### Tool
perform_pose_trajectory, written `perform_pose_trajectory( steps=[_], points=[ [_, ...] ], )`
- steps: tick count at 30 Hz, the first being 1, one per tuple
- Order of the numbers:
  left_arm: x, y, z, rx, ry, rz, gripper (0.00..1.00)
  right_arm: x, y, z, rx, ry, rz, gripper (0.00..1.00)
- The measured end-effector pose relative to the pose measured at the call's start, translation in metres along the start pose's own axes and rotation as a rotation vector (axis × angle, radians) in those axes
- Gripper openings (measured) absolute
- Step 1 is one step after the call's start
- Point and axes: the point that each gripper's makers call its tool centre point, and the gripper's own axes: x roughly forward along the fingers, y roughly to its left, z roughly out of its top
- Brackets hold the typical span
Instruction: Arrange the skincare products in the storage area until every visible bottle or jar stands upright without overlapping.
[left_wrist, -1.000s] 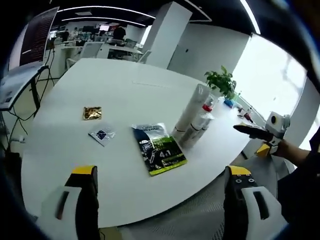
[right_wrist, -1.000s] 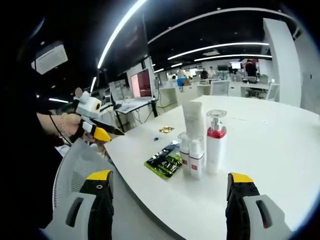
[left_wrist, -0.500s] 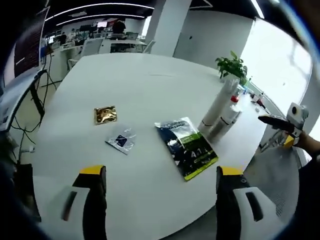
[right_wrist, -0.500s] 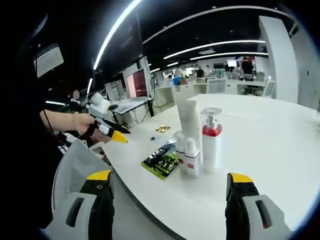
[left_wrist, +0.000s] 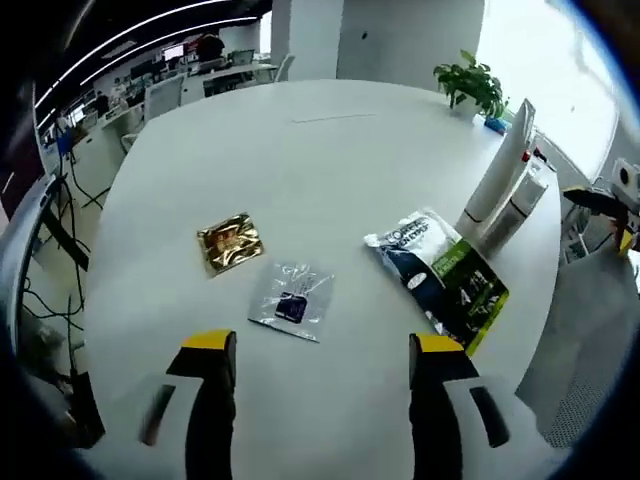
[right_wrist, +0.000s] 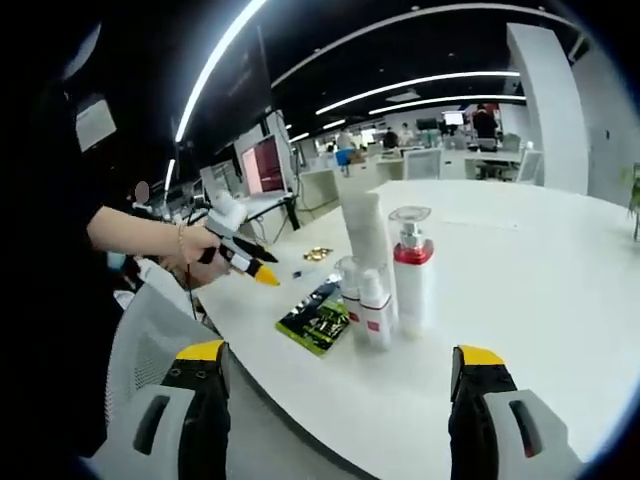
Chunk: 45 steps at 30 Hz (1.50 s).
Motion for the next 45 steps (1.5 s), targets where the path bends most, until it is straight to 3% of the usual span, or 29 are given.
perform_pose_trajectory(
  steps=[6, 14, 23, 35, 45],
  points=[
    [0.02, 0.022, 0.009, 0.003, 0.015, 0.003, 0.58, 0.0, -0.005, -0.001, 0.013, 0.003, -0.018, 0.93],
    [0.038, 0.023, 0.019, 0.054, 0.053, -0.024, 0.51, 0.001, -0.006, -0.003, 0.02, 0.016, -0.028, 0.93],
    [0.047, 0.023, 0.008, 0.097, 0.123, -0.051, 0.46, 0.001, -0.009, -0.004, 0.026, 0.018, -0.042, 0.92],
    [0.044, 0.02, 0.011, 0.145, 0.096, -0.044, 0.37, 0.001, -0.01, -0.005, 0.028, 0.021, -0.047, 0.92],
    [0.044, 0.02, 0.013, 0.162, 0.087, -0.043, 0.36, 0.002, -0.007, -0.006, 0.024, 0.029, -0.043, 0.92]
  ],
)
